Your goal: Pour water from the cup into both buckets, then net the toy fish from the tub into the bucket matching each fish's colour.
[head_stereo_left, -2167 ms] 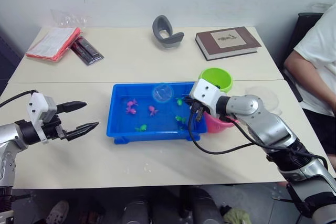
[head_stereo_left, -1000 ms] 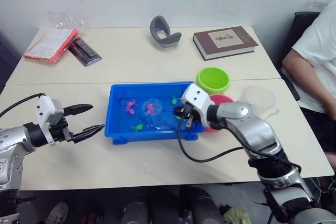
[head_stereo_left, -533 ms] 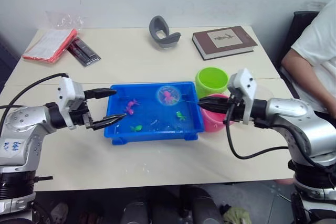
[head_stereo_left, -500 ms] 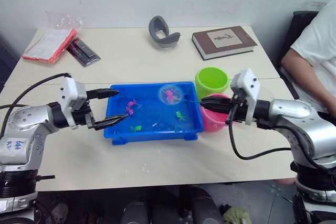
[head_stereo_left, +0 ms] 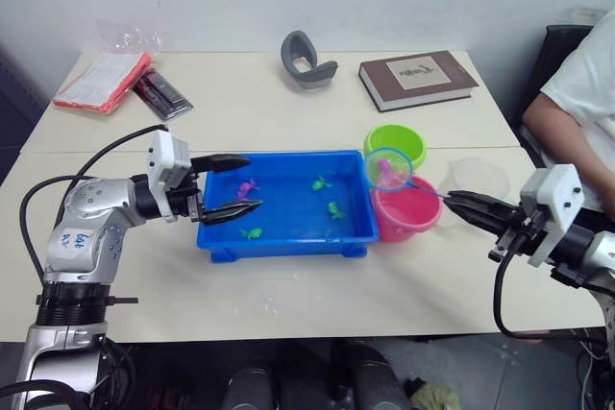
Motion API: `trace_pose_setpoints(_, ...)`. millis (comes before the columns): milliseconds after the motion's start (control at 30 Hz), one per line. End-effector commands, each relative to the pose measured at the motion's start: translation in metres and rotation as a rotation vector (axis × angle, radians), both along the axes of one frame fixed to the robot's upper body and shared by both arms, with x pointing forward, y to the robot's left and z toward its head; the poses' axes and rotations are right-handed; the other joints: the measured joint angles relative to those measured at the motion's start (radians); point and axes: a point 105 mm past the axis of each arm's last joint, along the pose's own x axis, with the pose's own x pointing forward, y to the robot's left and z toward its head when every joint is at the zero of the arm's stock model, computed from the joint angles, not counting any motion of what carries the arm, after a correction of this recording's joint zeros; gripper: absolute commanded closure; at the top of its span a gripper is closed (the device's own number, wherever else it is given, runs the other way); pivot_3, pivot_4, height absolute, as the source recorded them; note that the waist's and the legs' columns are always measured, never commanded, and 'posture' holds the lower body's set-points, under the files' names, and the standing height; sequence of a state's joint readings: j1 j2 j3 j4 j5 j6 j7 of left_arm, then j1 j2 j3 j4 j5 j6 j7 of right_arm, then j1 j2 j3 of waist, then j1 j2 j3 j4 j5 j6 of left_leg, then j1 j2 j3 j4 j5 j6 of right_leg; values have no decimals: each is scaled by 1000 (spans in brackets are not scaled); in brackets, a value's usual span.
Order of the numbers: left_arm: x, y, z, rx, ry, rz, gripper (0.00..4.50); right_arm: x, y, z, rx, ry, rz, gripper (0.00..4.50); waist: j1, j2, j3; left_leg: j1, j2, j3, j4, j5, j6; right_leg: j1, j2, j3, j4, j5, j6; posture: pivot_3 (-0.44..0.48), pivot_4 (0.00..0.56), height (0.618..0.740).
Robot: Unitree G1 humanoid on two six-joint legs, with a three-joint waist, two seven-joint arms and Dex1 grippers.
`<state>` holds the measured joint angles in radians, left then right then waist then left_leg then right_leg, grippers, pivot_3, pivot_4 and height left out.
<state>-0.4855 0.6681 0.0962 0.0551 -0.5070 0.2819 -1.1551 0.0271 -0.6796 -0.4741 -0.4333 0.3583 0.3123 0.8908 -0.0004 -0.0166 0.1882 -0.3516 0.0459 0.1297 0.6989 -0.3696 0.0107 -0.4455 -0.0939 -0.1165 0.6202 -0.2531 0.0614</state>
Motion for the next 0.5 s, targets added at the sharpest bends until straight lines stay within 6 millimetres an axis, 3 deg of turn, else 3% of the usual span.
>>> trace_pose_setpoints(33,0,-7,5,3,-29,-37,42,-2,-24,0,-148,-168,-103,4500,0,0,0,0,0,1,0,0,0,0,0,0,0,0,0,0,150,740)
trace_pose_setpoints(300,0,-12,5,-15,-30,-54,42,-4,-26,-11,-532,-432,-59,4500,-4,0,0,2,0,4,0,0,0,0,0,4,1,0,0,0,150,740)
trace_pose_setpoints(500,0,-12,0,-35,-17,-35,42,-13,-11,-31,-772,-611,31,4500,-4,0,0,4,1,4,0,1,-2,0,0,11,2,-1,-1,0,150,740)
